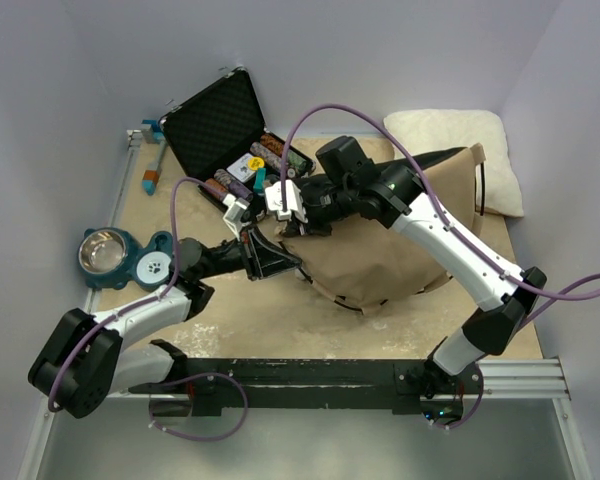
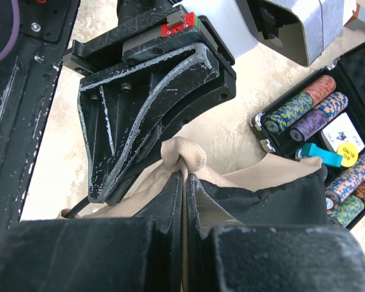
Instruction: Set up the pet tent
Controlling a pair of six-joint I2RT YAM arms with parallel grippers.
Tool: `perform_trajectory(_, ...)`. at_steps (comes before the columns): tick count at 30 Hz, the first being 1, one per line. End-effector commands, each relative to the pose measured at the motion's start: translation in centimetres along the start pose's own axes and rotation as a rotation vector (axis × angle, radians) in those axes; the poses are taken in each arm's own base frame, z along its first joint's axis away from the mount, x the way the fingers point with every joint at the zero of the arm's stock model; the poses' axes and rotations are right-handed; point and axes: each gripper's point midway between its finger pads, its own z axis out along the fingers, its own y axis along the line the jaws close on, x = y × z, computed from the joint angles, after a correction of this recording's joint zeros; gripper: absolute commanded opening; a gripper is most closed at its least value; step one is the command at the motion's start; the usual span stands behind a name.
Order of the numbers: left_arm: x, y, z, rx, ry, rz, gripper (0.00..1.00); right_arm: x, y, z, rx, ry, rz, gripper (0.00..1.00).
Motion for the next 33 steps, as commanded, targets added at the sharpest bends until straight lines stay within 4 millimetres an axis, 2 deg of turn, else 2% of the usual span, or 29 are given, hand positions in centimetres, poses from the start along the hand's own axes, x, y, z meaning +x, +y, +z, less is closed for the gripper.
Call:
perform_trajectory(1, 0.0, -0.6, -0.2, 0.024, -0.004, 0.013, 0.0, 0.6, 0.7, -0.7, -0.018, 0.022, -0.009, 0.0)
perform_trajectory(6, 2.0, 0.0, 0.4, 0.029, 0.136, 0.069, 0.0, 0.8, 0.8, -0.6, -0.023, 0.025, -0.032, 0.0)
perform_trajectory(7, 2.3, 0.2, 0.4, 0.022, 0.155, 0.065, 0.0, 0.8, 0.7, -0.5, -0.024, 0.024, -0.034, 0.08)
perform_trajectory(8, 2.6, 0.4, 0.4, 0.018, 0.167, 0.063, 0.0, 0.6, 0.8, -0.5, -0.025, 0.022, -0.039, 0.21)
perform_trajectory(11, 2.9, 1.3, 0.4, -0.021, 0.198, 0.067, 0.0, 0.7, 0.9, -0.7, -0.019, 0.027, -0.047, 0.41)
perform_trajectory(13, 2.8, 1.3, 0.5, -0.021, 0.2, 0.081, 0.0, 0.9, 1.1, -0.8, -0.019, 0.032, -0.05, 0.5)
perform_trajectory(14, 2.8, 1.5, 0.5, -0.029, 0.207, 0.082, 0.0, 1.0, 1.2, -0.9, -0.02, 0.032, -0.05, 0.51)
perform_trajectory(17, 2.5, 1.6, 0.7, -0.031, 0.216, 0.094, 0.0, 1.0, 1.7, -0.8, -0.031, 0.032, -0.051, 0.42)
perform_trajectory(19, 2.2, 1.6, 0.9, -0.031, 0.215, 0.102, 0.0, 1.2, 2.2, -0.7, -0.041, 0.037, -0.055, 0.4)
perform_trajectory(23, 2.0, 2.1, 1.2, -0.047, 0.226, 0.092, 0.0, 0.8, 2.9, -0.8, -0.041, 0.042, -0.11, 0.41)
perform_trajectory(28, 2.6, 3.0, 1.3, -0.073, 0.249, 0.043, 0.0, 0.1, 2.6, -1.2, -0.02, 0.044, -0.162, 0.43)
perform_trajectory(33, 1.8, 1.8, 1.7, -0.026, 0.229, 0.068, 0.0, 1.2, 4.1, -0.8, -0.039, 0.094, -0.23, 0.43)
